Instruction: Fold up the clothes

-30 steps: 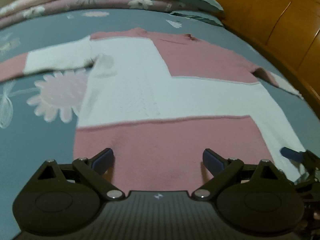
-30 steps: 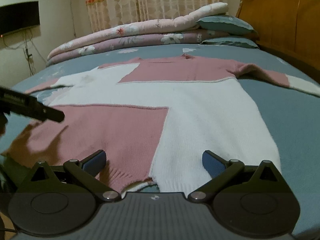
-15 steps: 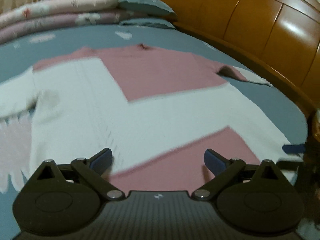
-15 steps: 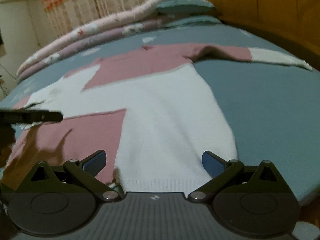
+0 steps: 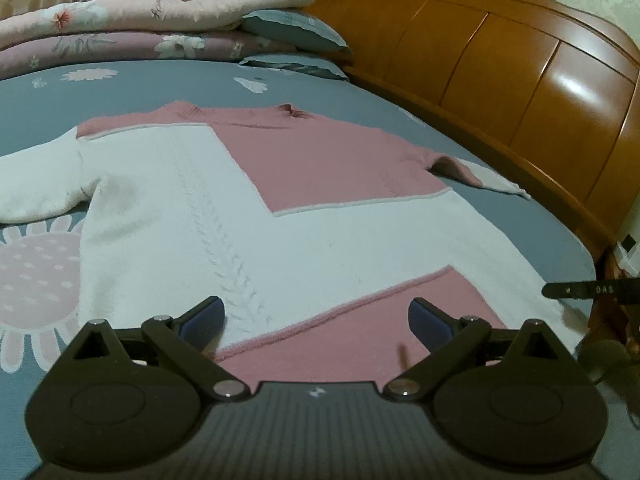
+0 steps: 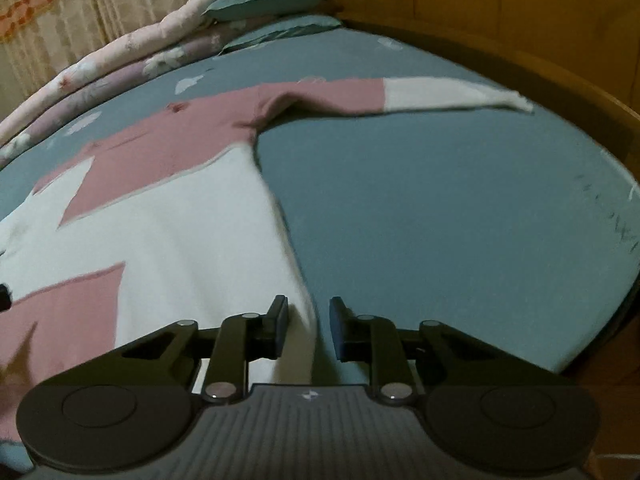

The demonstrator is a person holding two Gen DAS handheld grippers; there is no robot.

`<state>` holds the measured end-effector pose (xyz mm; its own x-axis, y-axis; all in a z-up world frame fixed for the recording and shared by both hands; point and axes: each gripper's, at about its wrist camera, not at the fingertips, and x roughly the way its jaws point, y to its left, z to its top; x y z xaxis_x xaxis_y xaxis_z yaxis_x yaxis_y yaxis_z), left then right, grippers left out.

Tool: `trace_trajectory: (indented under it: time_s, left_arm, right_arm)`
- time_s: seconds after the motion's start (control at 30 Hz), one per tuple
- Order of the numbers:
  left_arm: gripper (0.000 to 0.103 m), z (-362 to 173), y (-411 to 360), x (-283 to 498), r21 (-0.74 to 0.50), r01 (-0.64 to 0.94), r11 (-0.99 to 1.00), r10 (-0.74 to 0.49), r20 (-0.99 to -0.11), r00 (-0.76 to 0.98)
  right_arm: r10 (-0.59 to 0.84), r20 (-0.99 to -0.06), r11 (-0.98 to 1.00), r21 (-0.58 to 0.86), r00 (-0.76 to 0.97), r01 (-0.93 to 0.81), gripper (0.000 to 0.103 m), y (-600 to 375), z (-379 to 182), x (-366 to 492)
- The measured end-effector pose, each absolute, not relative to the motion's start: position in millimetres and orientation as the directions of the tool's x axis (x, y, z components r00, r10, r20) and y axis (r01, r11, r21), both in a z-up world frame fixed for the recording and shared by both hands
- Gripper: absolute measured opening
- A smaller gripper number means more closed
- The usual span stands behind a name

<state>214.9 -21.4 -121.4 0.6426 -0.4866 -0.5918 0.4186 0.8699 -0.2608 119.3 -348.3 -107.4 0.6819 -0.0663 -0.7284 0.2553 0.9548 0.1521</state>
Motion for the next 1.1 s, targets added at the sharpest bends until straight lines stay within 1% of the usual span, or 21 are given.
trace_trajectory:
  time_s: [0.07, 0.17, 0.2, 0.23, 0.3, 0.37, 0.4, 0.43, 0.47, 0.5, 0.53, 0.6, 0.63, 0.7, 0.8, 0.87, 0.97, 1.0, 1.03, 1.1]
  left_arm:
    - [0.098, -121.9, -22.4, 214.1, -0.252, 0.42, 0.872, -0.482, -0.594, 0.644]
    - [0.098, -122.3, -23.1, 213.0, -0.244, 0.421, 0.873, -0.478, -0.595, 0.646]
    - [0.098, -122.5, -23.3, 212.7, -0.242, 0.421, 0.874, -0.476, -0.596, 0.646]
    - [0.098, -122.4, -23.6, 212.2, -0.238, 0.421, 0.875, -0.474, -0.597, 0.648]
    - [0.098, -121.7, -24.1, 211.2, -0.236, 0.426, 0.873, -0.476, -0.597, 0.646]
    - [0.098, -120.9, -24.6, 210.2, -0.235, 0.431, 0.871, -0.479, -0.596, 0.644]
    - [0.098, -120.5, -24.8, 210.0, -0.234, 0.434, 0.87, -0.481, -0.596, 0.642]
    - [0.098, -120.1, -25.1, 209.8, -0.234, 0.438, 0.868, -0.484, -0.596, 0.641]
    - [0.098, -119.5, -24.8, 209.6, -0.235, 0.439, 0.867, -0.485, -0.595, 0.641]
    - [0.098, -118.9, -24.3, 209.6, -0.236, 0.439, 0.867, -0.486, -0.593, 0.642]
    - [0.098, -118.6, -24.0, 209.6, -0.238, 0.437, 0.867, -0.486, -0.592, 0.643]
    - [0.098, -118.3, -23.6, 209.7, -0.242, 0.434, 0.868, -0.486, -0.59, 0.644]
    - [0.098, -118.2, -23.7, 209.8, -0.242, 0.432, 0.869, -0.485, -0.591, 0.645]
    - [0.098, -118.1, -24.1, 210.0, -0.241, 0.427, 0.871, -0.481, -0.593, 0.646]
    - [0.098, -117.1, -25.5, 209.9, -0.236, 0.428, 0.872, -0.478, -0.593, 0.648]
    - [0.098, -116.6, -25.4, 208.3, -0.23, 0.428, 0.874, -0.475, -0.594, 0.65]
    - [0.098, -115.3, -25.2, 206.8, -0.221, 0.432, 0.874, -0.472, -0.592, 0.653]
    - [0.098, -114.9, -25.1, 206.6, -0.22, 0.434, 0.873, -0.474, -0.591, 0.653]
    - [0.098, -114.4, -25.0, 206.4, -0.221, 0.436, 0.872, -0.476, -0.59, 0.653]
    - [0.098, -113.6, -24.5, 205.2, -0.219, 0.44, 0.871, -0.478, -0.586, 0.654]
  right_arm:
    - [-0.076, -0.726, 0.962, 0.126, 0.684, 0.242, 0.03, -343.2, -109.8, 115.1]
    - [-0.083, -0.734, 0.974, 0.083, 0.674, 0.21, 0.03, -332.0, -109.1, 111.9]
    - [-0.078, -0.738, 0.978, 0.074, 0.671, 0.195, 0.026, -328.4, -108.5, 110.2]
    - [-0.076, -0.74, 0.982, 0.063, 0.668, 0.181, 0.016, -324.8, -107.4, 109.7]
    - [-0.102, -0.737, 0.986, 0.012, 0.668, 0.165, 0.013, -320.9, -101.0, 110.5]
    - [-0.124, -0.73, 0.983, 0.001, 0.672, 0.183, 0.013, -327.8, -93.0, 112.0]
    - [-0.112, -0.738, 0.982, 0.023, 0.666, 0.19, 0.015, -333.1, -91.3, 113.4]
    - [-0.099, -0.754, 0.98, 0.04, 0.649, 0.196, 0.021, -337.2, -91.6, 115.1]
    - [-0.12, -0.758, 0.977, 0.023, 0.641, 0.211, 0.029, -337.7, -91.0, 113.4]
    - [-0.158, -0.753, 0.973, -0.008, 0.639, 0.231, 0.043, -336.7, -89.6, 109.8]
    - [-0.181, -0.74, 0.969, -0.022, 0.648, 0.245, 0.045, -336.2, -86.8, 105.5]
    - [-0.168, -0.708, 0.97, 0.006, 0.686, 0.245, 0.045, -333.5, -79.0, 95.5]
    - [-0.146, -0.696, 0.975, 0.021, 0.703, 0.223, 0.045, -329.5, -75.9, 92.2]
    - [-0.105, -0.677, 0.989, 0.006, 0.729, 0.148, 0.045, -312.8, -71.7, 90.2]
    - [-0.028, -0.69, 0.999, 0.003, 0.723, 0.041, 0.045, -287.1, -79.6, 95.8]
    - [-0.01, -0.726, 1.0, 0.006, 0.688, 0.021, 0.045, -274.7, -92.8, 102.7]
    - [0.006, -0.766, 1.0, 0.0, 0.643, -0.009, 0.053, -258.2, -98.6, 96.1]
    - [0.011, -0.778, 1.0, -0.003, 0.628, -0.02, 0.063, -252.8, -99.8, 93.1]
    - [0.022, -0.79, 0.999, -0.013, 0.612, -0.052, 0.068, -247.3, -98.2, 91.3]
    - [0.028, -0.799, 0.993, -0.048, 0.601, -0.109, 0.066, -240.4, -90.2, 92.9]
